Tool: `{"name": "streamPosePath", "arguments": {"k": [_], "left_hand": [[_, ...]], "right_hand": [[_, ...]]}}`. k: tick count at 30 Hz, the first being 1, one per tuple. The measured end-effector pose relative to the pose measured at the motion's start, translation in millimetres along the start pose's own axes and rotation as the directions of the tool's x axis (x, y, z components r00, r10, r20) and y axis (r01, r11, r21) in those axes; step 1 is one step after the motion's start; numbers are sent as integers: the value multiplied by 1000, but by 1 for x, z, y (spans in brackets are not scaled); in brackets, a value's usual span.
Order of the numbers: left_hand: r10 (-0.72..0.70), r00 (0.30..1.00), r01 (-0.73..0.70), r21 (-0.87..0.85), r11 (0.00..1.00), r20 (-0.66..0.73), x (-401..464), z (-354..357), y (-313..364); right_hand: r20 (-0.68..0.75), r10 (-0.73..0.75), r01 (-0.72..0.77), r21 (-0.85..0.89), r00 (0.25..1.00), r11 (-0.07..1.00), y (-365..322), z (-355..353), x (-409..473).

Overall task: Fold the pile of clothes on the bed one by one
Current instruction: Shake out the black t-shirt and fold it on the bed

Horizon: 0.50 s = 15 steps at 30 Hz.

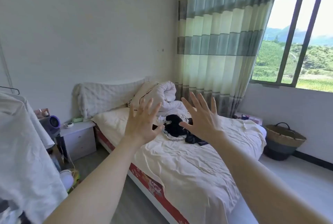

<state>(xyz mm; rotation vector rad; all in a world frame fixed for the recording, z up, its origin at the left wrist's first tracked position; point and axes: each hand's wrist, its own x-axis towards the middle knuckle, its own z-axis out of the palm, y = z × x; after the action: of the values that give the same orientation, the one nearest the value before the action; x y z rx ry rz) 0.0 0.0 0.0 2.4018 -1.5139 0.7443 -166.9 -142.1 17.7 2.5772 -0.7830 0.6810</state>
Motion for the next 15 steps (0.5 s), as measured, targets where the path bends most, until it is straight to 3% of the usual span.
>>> {"name": "streamPosePath", "arguments": {"k": [6, 15], "left_hand": [[0, 994, -2, 15, 1000, 112, 66, 94, -35], [8, 986, 2, -58, 998, 169, 174, 207, -99]], "right_hand": [[91, 40, -43, 22, 995, 999, 3, 110, 67], [119, 48, -60, 106, 992, 993, -2, 243, 179]]}}
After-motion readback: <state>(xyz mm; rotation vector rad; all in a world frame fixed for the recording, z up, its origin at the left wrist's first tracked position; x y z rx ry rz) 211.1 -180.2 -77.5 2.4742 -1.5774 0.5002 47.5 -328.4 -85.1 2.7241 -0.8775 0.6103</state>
